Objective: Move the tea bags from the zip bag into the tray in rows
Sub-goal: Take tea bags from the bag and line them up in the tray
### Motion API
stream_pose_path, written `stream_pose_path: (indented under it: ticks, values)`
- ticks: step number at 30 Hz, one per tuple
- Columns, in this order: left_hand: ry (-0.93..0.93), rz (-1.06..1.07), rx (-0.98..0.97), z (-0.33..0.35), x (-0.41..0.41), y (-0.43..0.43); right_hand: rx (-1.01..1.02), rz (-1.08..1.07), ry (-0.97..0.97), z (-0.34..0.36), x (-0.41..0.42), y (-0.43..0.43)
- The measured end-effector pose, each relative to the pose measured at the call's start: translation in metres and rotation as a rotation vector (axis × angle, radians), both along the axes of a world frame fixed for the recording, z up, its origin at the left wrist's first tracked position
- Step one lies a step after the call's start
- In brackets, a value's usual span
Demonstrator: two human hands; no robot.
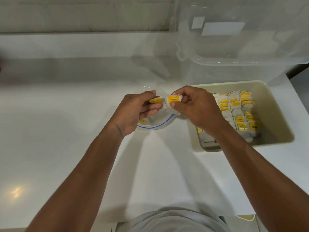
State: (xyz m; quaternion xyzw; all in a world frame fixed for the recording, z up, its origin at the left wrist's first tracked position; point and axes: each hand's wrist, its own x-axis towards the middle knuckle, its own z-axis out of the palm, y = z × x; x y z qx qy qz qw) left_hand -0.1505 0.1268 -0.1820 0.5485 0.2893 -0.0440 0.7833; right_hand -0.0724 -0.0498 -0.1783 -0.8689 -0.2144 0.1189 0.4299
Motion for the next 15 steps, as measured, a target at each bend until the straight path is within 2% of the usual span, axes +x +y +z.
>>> stream_pose_path:
  ticks: [2,6,10,15]
  values:
    - [-0.032,-0.079,0.023,0.001,-0.003,0.001,0.011,-0.012,0.02,-0.002,0.002,-0.002]
    - [-0.074,-0.166,0.199,0.004,-0.008,-0.001,0.015,-0.001,0.067,-0.001,0.0,-0.01]
    - [-0.066,-0.258,0.498,0.008,-0.011,-0.003,0.094,0.005,0.137,0.006,-0.002,-0.02]
    - [-0.183,-0.212,0.578,0.013,-0.009,-0.01,0.061,-0.005,0.129,0.018,0.0,-0.033]
